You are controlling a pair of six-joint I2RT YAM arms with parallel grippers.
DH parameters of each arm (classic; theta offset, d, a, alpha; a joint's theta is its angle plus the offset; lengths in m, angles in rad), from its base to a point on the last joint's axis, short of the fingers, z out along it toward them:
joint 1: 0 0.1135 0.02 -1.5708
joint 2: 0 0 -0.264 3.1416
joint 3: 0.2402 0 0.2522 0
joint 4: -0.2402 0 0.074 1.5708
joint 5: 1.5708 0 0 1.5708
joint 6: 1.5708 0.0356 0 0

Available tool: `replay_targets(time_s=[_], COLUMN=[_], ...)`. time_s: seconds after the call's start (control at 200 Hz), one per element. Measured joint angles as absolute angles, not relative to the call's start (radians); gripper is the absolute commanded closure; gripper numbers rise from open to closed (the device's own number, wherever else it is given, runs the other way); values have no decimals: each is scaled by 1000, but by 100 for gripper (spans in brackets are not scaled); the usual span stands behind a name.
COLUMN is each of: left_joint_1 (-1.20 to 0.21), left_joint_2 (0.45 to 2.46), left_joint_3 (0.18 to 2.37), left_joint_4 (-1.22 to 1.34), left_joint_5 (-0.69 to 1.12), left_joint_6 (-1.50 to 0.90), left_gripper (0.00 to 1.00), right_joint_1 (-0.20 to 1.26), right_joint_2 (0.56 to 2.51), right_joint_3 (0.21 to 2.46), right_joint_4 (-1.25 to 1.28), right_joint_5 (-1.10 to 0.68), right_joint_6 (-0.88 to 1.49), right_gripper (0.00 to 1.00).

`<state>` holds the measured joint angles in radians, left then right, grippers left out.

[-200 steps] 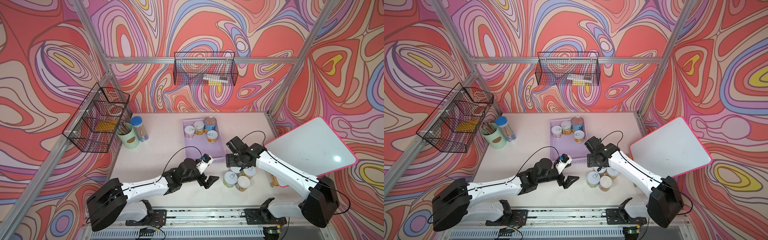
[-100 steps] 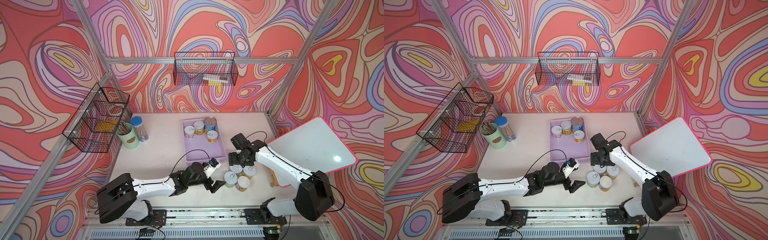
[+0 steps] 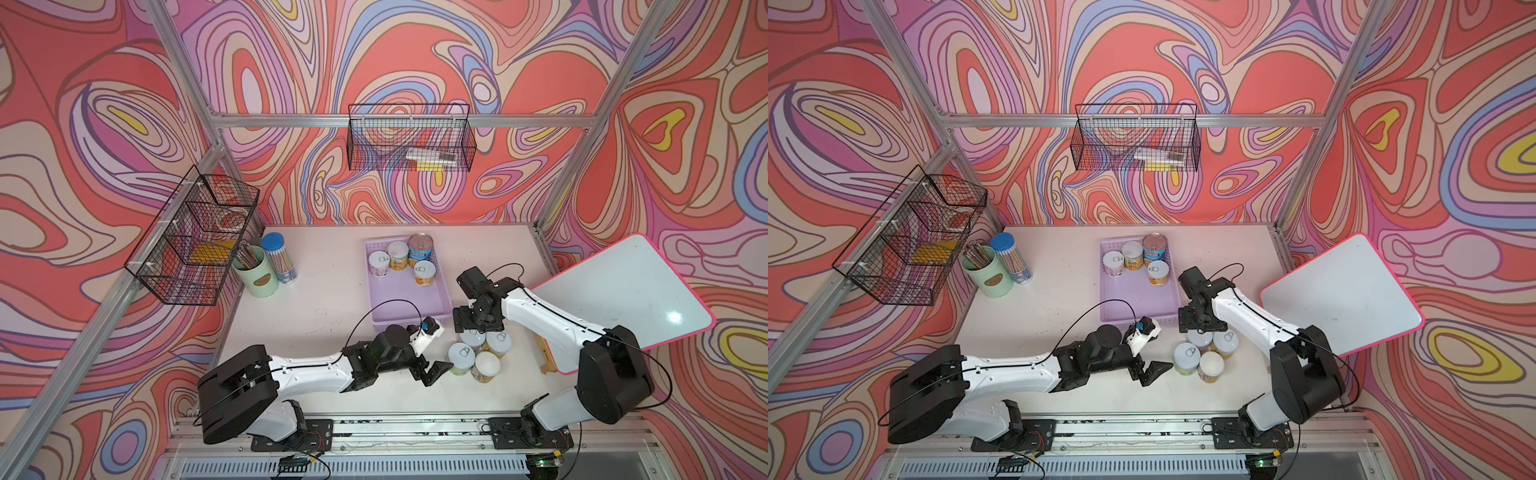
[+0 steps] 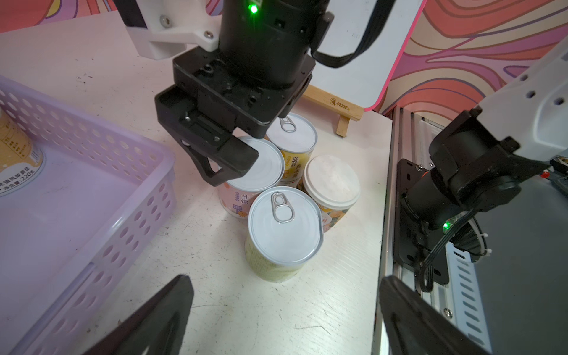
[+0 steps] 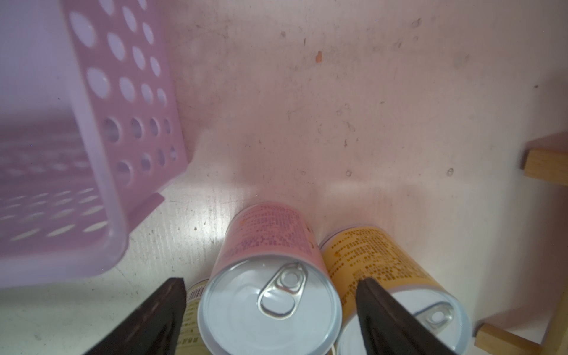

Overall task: Put the canned food in the basket
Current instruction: Pick up the canned food from the center of the board.

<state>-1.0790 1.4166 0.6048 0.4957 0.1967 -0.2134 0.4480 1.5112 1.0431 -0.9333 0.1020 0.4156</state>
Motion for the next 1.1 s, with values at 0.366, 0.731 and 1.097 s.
replay_targets(time_s=[0.366, 0.731, 1.097], left_joint_1=[-1079, -1079, -1079], left_joint_2=[1422, 1432, 1446], left_joint_3=[605, 605, 605], left_joint_4=[514, 528, 531], left_joint_5=[194, 195, 196], left_joint_6=[-214, -215, -218], left_gripper=[1, 1, 1], right_joint_1=[447, 456, 461], right_joint_2=[1528, 1549, 1555], right_joint_3=[1043, 1043, 1033], right_joint_4=[-937, -950, -949], right_joint_5=[66, 83, 89], right_joint_6=[400, 401, 401], right_gripper=[14, 17, 20])
